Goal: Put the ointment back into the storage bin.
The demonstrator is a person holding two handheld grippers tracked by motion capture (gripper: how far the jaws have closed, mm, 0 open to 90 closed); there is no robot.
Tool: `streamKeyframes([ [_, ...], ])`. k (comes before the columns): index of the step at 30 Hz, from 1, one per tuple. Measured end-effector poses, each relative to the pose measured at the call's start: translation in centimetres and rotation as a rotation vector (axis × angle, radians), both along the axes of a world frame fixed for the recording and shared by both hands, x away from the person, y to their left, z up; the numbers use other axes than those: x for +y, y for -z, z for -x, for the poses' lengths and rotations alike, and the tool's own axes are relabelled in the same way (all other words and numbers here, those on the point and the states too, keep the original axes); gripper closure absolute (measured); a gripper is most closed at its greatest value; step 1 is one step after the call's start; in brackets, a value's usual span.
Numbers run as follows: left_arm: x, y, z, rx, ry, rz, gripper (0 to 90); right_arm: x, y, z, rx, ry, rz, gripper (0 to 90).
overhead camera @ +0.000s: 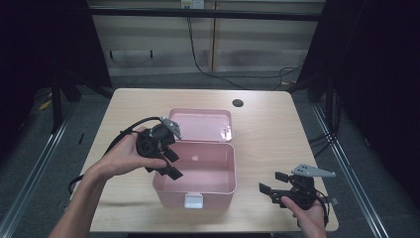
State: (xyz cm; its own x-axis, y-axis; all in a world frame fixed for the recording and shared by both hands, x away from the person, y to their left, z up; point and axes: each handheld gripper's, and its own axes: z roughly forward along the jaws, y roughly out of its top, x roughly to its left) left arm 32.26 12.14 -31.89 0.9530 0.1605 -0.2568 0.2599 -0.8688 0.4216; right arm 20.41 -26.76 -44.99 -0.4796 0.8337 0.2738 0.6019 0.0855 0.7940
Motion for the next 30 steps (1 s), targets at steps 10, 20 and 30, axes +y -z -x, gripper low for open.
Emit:
streamKeyframes([
  [10,2.6,-0.5,0.3,-0.024,-0.054,0.04,36.3,0.0,0.0,0.0,0.002,0.001,0.001,16.9],
  [20,6.1,-0.3,0.4,-0.036,-0.115,0.075,36.3,0.0,0.0,0.0,0.004,0.002,0.0,16.9],
  [30,8.5,1.4,1.0,-0.05,-0.158,0.087,36.2,0.1,0.1,-0.1,0.006,0.002,0.0,16.9],
])
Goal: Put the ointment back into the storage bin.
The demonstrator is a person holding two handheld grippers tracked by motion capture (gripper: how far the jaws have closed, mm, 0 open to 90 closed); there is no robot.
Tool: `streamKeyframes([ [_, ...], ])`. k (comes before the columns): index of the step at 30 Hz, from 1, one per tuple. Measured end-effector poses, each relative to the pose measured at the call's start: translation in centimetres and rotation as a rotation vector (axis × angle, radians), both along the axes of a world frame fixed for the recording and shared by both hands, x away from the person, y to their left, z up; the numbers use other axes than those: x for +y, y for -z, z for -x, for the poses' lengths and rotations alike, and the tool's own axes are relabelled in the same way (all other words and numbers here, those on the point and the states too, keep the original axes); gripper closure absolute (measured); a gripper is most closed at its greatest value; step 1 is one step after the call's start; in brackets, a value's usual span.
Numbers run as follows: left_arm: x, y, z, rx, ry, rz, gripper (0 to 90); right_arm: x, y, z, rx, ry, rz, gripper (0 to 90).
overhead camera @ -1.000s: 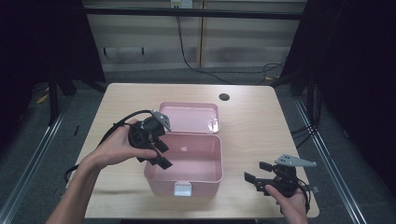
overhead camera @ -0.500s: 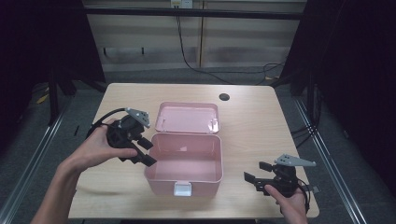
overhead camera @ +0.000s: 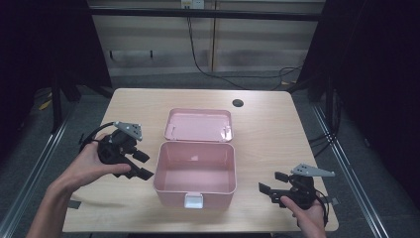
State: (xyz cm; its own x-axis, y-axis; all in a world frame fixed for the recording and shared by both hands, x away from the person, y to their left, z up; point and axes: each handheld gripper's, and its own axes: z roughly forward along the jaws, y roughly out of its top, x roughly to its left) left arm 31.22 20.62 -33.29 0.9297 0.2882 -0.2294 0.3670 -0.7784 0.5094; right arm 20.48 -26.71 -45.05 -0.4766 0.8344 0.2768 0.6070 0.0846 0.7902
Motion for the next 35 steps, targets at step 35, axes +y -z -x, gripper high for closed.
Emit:
streamKeyframes([
  [35,5.6,9.5,2.1,-0.017,-0.191,-0.016,33.7,0.4,1.1,-0.6,0.037,0.052,0.091,19.4],
])
